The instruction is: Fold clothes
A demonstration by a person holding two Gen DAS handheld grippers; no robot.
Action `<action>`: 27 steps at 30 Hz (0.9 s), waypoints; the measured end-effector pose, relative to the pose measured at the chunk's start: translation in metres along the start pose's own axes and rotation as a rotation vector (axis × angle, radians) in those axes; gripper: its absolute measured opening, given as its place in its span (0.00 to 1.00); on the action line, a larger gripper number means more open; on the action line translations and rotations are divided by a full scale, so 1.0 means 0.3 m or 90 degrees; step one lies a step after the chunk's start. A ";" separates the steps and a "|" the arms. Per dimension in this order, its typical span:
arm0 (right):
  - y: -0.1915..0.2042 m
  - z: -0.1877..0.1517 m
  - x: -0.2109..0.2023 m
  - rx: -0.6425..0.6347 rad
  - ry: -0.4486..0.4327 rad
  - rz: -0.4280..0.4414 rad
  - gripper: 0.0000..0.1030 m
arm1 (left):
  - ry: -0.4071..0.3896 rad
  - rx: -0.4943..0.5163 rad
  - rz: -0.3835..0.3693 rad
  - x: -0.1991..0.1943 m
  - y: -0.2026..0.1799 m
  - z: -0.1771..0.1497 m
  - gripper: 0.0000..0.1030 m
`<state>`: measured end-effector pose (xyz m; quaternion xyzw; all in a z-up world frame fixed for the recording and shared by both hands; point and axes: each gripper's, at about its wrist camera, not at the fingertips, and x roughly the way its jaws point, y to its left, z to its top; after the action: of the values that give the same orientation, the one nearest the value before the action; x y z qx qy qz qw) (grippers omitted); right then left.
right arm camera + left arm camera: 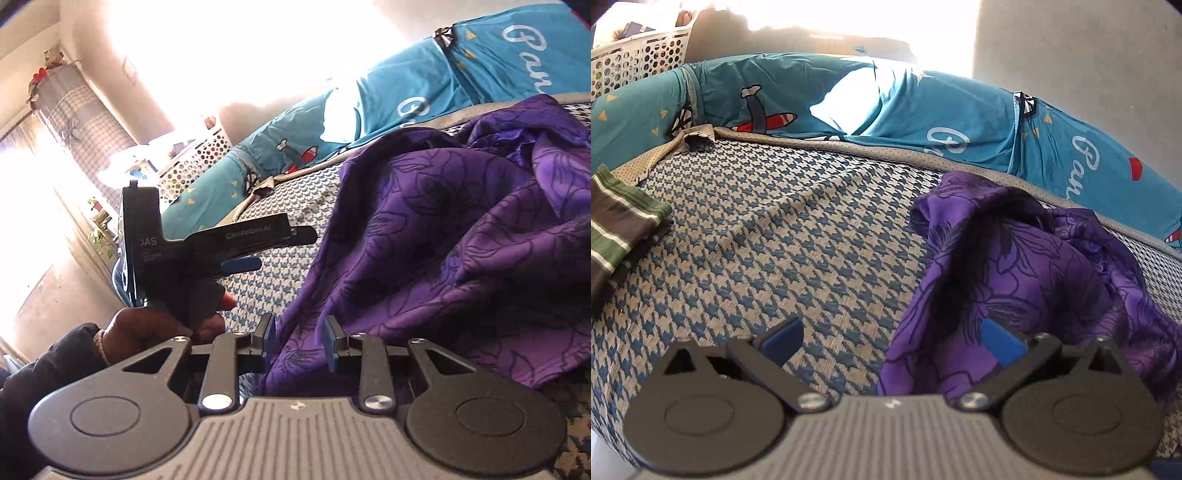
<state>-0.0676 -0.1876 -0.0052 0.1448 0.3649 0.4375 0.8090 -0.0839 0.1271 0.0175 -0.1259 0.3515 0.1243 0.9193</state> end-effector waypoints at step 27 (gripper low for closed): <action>-0.419 0.299 -0.351 0.026 -0.118 -0.302 0.58 | 0.086 0.053 -0.078 0.342 -0.146 0.127 1.00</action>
<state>0.0356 -0.3381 0.0362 0.1109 0.3220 0.2127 0.9158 0.0274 0.1126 -0.0183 -0.1170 0.4092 0.0441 0.9038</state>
